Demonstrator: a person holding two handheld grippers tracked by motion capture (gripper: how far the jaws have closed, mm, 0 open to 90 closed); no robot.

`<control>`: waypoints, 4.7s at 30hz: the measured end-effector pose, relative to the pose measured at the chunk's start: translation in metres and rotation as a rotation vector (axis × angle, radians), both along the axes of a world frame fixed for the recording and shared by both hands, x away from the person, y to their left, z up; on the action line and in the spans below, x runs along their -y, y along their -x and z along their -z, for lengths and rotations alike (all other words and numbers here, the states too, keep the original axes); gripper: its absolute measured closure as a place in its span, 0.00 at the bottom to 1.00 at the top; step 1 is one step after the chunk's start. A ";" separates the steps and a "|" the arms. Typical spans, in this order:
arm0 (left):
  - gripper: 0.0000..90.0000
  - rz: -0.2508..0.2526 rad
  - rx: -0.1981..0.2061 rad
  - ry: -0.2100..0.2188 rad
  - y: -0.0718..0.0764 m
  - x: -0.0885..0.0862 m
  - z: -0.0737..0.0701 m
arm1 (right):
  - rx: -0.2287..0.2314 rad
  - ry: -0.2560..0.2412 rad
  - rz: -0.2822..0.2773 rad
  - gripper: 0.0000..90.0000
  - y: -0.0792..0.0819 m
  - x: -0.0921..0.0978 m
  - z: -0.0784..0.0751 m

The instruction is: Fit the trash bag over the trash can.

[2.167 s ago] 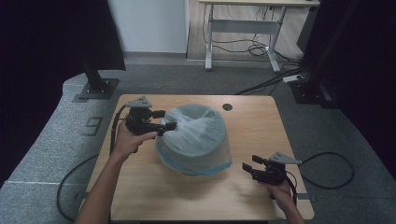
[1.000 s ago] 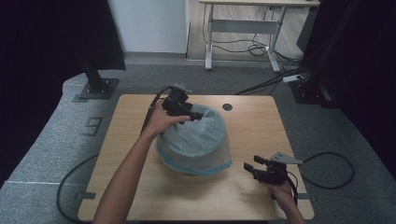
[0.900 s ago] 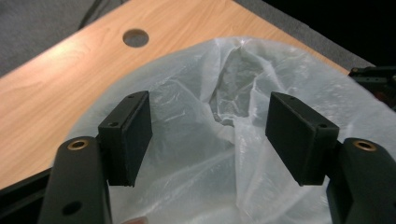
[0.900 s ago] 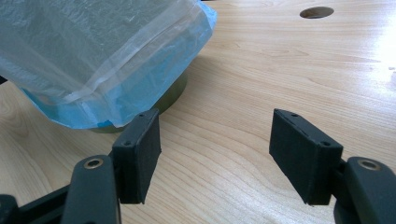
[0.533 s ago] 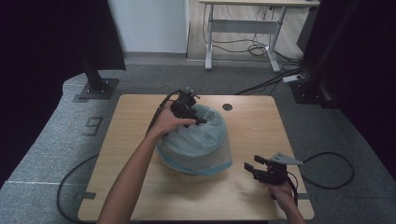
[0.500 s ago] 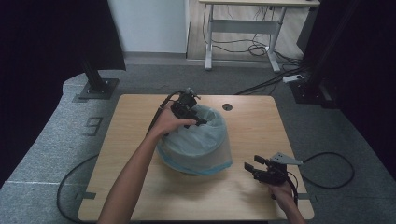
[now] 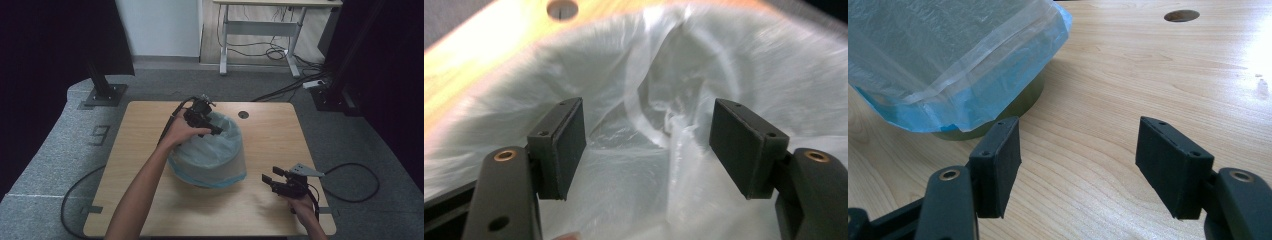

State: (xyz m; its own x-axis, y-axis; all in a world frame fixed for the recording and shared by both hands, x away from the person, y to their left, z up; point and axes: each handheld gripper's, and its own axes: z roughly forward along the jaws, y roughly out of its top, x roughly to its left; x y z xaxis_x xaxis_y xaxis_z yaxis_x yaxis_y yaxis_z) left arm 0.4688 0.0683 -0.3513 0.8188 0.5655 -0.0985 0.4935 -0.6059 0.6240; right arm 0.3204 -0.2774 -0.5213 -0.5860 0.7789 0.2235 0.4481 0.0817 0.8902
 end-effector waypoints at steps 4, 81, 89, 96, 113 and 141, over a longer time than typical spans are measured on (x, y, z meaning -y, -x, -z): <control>0.34 0.012 0.025 0.037 0.014 -0.010 -0.014 | -0.001 0.003 -0.002 0.37 0.000 -0.001 0.000; 0.60 0.079 -0.127 -0.223 0.049 -0.016 0.014 | 0.004 0.036 -0.015 0.40 0.001 -0.005 0.003; 0.54 0.074 -0.087 -0.144 0.053 -0.025 0.003 | 0.004 0.035 -0.013 0.40 0.001 -0.004 0.003; 0.53 0.059 -0.053 -0.087 0.065 -0.048 -0.012 | 0.001 0.036 -0.013 0.40 0.001 -0.005 0.004; 0.62 0.104 -0.108 -0.194 0.075 -0.049 0.006 | 0.002 0.039 -0.010 0.41 0.001 -0.005 0.004; 0.35 0.004 0.134 0.062 0.107 -0.078 -0.015 | -0.002 0.047 -0.018 0.40 0.001 -0.007 0.004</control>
State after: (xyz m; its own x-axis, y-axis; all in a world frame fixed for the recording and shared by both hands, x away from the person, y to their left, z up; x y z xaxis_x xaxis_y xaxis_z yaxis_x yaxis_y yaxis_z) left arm 0.3618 0.1464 -0.3366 0.8293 0.5584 -0.0224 0.4006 -0.5660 0.7206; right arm 0.3190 -0.2706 -0.5251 -0.5995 0.7779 0.1881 0.4480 0.1314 0.8843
